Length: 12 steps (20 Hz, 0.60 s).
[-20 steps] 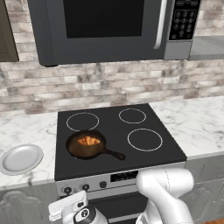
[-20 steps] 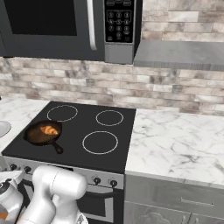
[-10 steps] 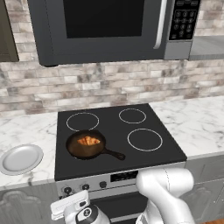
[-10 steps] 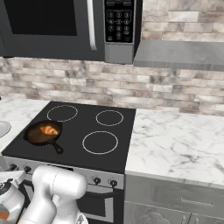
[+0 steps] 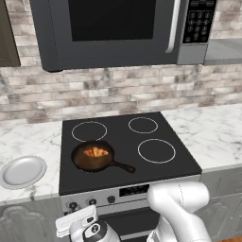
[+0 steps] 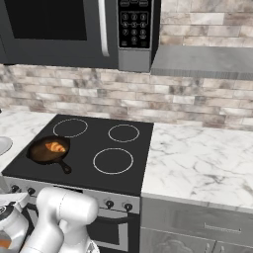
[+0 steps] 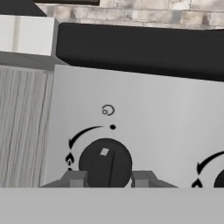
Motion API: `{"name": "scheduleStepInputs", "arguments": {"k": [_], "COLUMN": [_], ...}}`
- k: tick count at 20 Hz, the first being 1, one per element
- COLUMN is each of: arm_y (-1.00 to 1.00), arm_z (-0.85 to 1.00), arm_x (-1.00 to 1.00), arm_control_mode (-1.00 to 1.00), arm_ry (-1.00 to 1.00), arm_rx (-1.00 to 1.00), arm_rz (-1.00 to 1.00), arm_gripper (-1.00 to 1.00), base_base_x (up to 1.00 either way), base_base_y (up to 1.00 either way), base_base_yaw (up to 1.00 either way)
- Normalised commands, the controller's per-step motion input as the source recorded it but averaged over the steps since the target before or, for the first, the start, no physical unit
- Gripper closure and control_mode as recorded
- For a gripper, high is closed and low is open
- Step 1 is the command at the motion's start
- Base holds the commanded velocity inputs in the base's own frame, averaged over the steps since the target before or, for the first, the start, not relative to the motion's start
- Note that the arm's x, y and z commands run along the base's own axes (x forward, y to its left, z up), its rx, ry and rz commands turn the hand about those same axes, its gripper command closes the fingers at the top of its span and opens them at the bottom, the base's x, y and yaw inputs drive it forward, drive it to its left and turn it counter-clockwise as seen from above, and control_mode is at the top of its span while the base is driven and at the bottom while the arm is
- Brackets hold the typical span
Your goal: Pick the croissant and place it on the pan. Then turn on the stove to warm the croissant.
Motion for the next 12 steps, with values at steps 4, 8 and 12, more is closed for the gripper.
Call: {"name": "scheduleStepInputs", "arguments": {"k": [4, 8, 12], "arm_y": [0.00, 0.02, 0.00], "arm_z": [0.00, 0.00, 0.00], "arm_x": [0.00, 0.00, 0.00], "arm_control_mode": [-1.00, -1.00, -1.00], "arm_ry": [0.00, 0.00, 0.00], "arm_rx": [0.00, 0.00, -0.07], "arm_rz": [0.00, 0.00, 0.00], "arm_gripper": [1.00, 1.00, 1.00], "base_base_x": [0.00, 0.00, 0.00], "base_base_y": [0.00, 0.00, 0.00], "base_base_yaw": [0.00, 0.00, 0.00]}}
